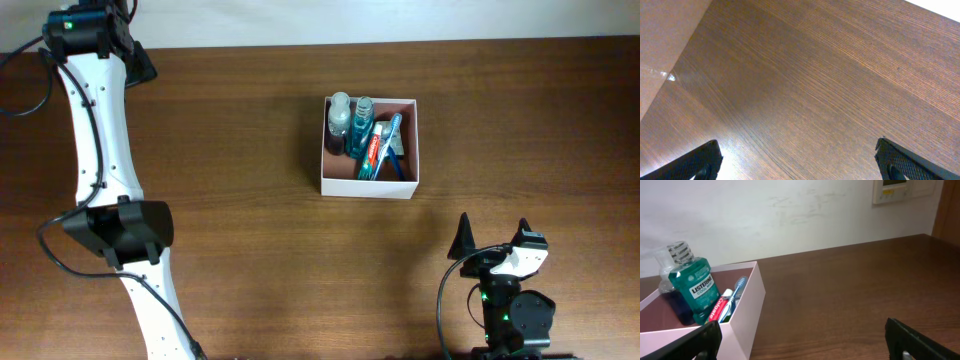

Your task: Pack container

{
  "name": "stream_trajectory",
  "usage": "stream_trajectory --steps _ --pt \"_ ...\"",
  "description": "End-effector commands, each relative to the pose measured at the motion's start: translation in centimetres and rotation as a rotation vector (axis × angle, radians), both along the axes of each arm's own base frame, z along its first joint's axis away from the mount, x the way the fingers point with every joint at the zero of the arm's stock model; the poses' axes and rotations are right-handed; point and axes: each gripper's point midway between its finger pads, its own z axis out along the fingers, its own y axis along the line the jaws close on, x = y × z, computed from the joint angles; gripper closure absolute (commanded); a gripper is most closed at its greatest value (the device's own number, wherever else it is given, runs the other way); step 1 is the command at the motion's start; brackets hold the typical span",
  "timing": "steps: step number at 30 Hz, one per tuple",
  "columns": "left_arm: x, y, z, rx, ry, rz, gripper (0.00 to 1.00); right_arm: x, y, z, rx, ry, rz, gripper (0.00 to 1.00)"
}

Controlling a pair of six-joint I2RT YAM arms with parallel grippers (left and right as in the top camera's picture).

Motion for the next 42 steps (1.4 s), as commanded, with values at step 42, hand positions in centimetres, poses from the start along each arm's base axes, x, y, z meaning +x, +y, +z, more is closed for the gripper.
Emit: stream_trajectory --steps 42 --pt "-5.7 -2.5 10.1 -0.003 -0.188 -0.035 0.01 0.0 0.2 -0.2 -0.003 0.005 0.007 0.01"
